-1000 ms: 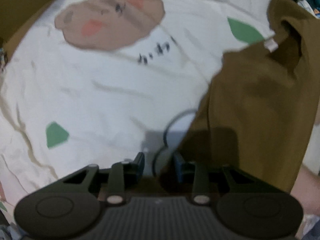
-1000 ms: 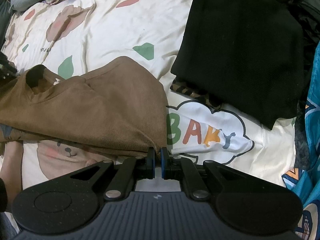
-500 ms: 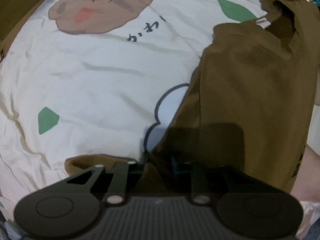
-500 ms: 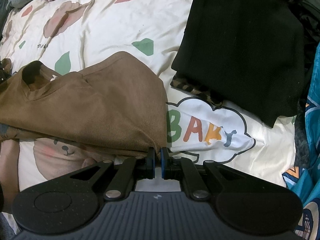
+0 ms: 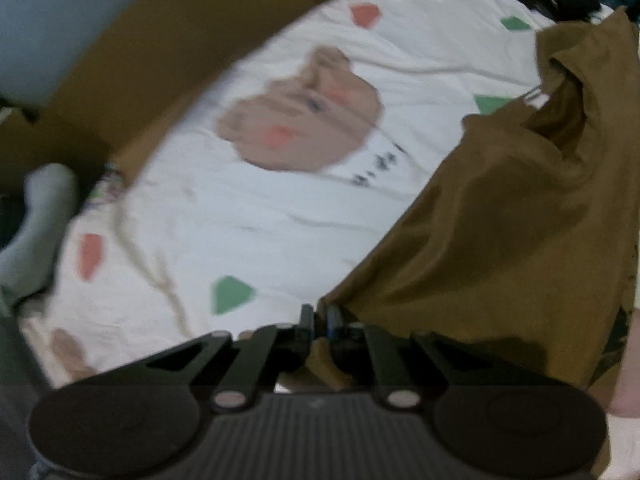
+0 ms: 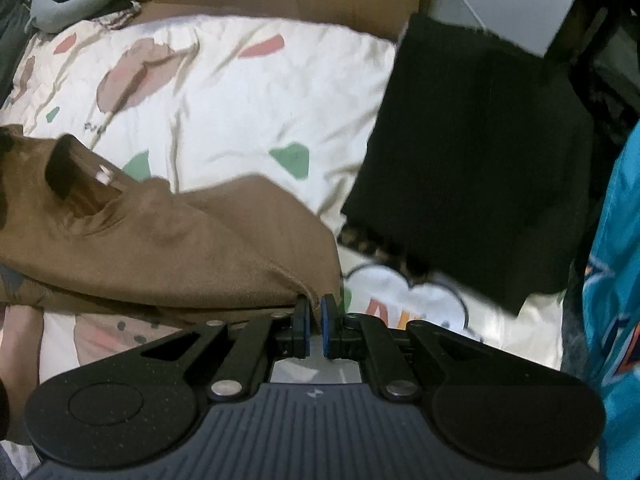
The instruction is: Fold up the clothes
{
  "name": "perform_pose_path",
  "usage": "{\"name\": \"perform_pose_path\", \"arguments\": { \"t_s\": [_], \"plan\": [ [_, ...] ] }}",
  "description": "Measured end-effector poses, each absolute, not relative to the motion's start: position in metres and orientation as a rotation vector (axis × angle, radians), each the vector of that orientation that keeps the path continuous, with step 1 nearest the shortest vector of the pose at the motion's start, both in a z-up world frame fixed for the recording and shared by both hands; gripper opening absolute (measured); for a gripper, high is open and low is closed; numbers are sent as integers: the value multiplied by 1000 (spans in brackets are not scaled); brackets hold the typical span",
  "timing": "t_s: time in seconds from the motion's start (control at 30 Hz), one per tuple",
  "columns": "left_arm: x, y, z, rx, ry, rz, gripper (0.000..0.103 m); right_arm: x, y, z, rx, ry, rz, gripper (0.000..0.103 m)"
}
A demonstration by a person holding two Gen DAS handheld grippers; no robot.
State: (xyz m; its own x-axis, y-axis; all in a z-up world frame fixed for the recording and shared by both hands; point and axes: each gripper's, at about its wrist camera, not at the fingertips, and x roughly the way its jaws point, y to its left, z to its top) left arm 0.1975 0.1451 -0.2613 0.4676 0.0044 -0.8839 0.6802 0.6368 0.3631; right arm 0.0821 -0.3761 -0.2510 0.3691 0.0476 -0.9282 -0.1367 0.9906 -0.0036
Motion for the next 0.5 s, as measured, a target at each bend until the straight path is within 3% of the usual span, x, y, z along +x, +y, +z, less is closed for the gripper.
{"name": "perform_pose_path", "arguments": {
  "t_s": [0.5],
  "plan": [
    [213, 180, -229, 786, 843, -140, 5, 154, -339, -219, -209, 1045, 179, 3]
  ]
}}
